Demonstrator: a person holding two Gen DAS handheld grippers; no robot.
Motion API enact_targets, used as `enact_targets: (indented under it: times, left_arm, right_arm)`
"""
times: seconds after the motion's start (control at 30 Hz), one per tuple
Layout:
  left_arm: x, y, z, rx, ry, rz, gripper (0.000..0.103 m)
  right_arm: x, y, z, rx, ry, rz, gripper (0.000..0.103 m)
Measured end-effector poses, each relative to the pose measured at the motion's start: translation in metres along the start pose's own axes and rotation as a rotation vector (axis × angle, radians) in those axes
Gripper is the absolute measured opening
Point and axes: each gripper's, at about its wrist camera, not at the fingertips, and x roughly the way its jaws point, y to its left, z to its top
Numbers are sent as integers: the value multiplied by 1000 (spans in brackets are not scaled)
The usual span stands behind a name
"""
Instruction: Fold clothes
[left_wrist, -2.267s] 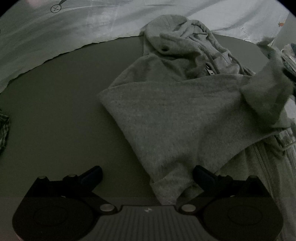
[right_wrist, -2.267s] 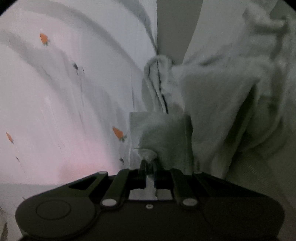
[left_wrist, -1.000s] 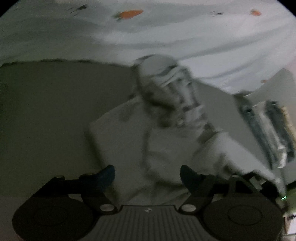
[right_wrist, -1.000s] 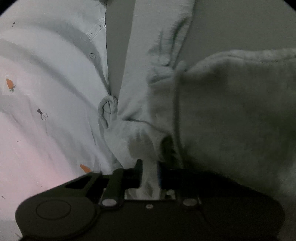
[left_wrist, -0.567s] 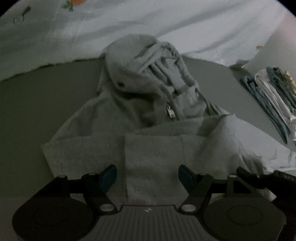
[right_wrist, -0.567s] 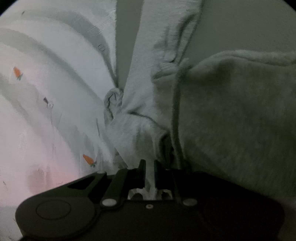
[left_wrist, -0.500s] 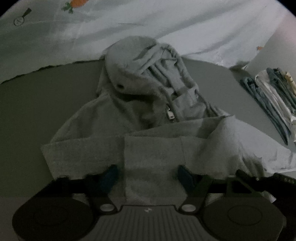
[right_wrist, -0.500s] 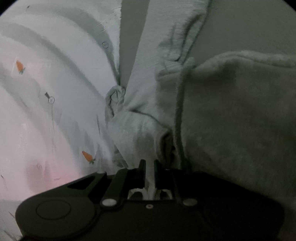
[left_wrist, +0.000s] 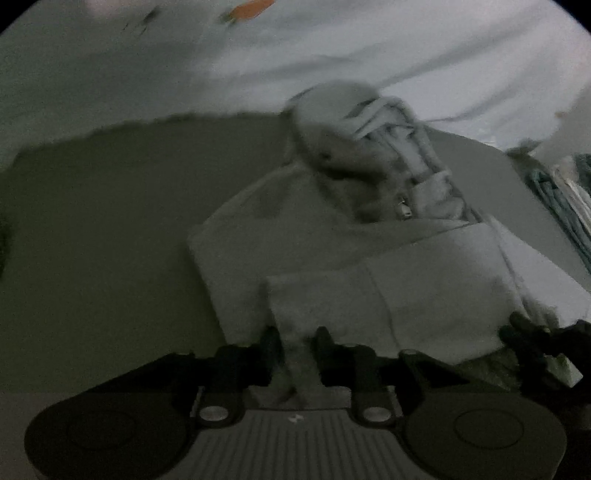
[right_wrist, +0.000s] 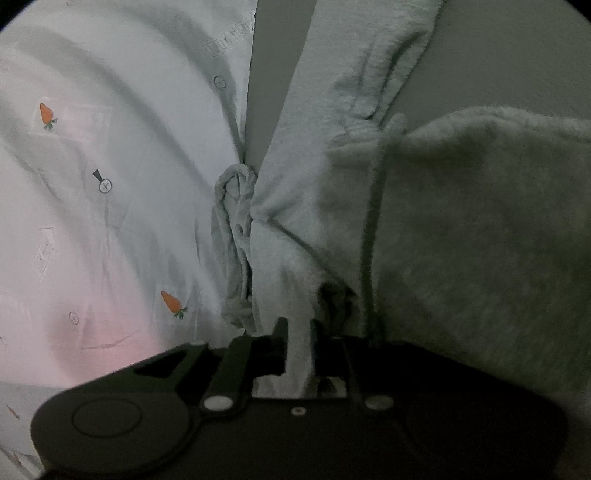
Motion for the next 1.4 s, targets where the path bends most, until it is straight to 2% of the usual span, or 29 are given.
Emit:
enact_targets:
  times: [0.07, 0.1, 0.13, 0.2, 0.33, 0.4, 0.5, 0.7, 0.8, 0.9, 1.03, 1.13, 1.27, 1.4]
  left_arm:
    - [-7, 4, 2, -31, -7, -6, 48]
    - [-11, 4, 3, -25, -17, 5, 52]
    - [-17, 2, 2, -15, -29, 13, 56]
    - [-28, -2, 0, -3, -48, 19, 59]
    - [-48, -20, -14, -5, -55, -5, 71]
    - [-52, -33, -24, 11, -44, -11, 71]
    - [-51, -57, -45, 45, -4, -5, 72]
    - [-39, -106, -87, 65, 97, 15, 73]
    - [-32, -130, -99, 61, 125, 44, 76]
    - [-25, -152, -111, 57, 124, 80, 87]
    - [-16, -173, -118, 106, 119, 169, 94]
    - [-11, -175, -120, 48, 125, 211, 103]
    - [-10, -177, -119, 14, 124, 236, 103]
    - [-10, -181, -121, -8, 119, 251, 103]
  right_arm:
    - [-6, 6, -1, -13, -2, 24, 41]
    - [-9, 10, 0, -25, -1, 45, 61]
    - [-13, 13, 0, -37, 0, 65, 77]
    - [-21, 25, 2, -89, 2, 62, 88]
    - [-44, 38, 10, -193, -16, 26, 94]
    - [-58, 38, 16, -213, -33, 18, 99]
    - [-83, 33, 30, -225, -62, -8, 99]
    - [-138, 21, 58, -356, -127, -178, 100]
    - [-160, 8, 82, -367, -164, -256, 100]
    - [-178, 2, 110, -425, -175, -291, 100]
    - [-209, -6, 152, -459, -217, -310, 100]
    - [-221, -14, 184, -438, -239, -312, 100]
    - [-232, -17, 223, -411, -278, -322, 100]
    - [-252, -16, 257, -398, -359, -338, 100]
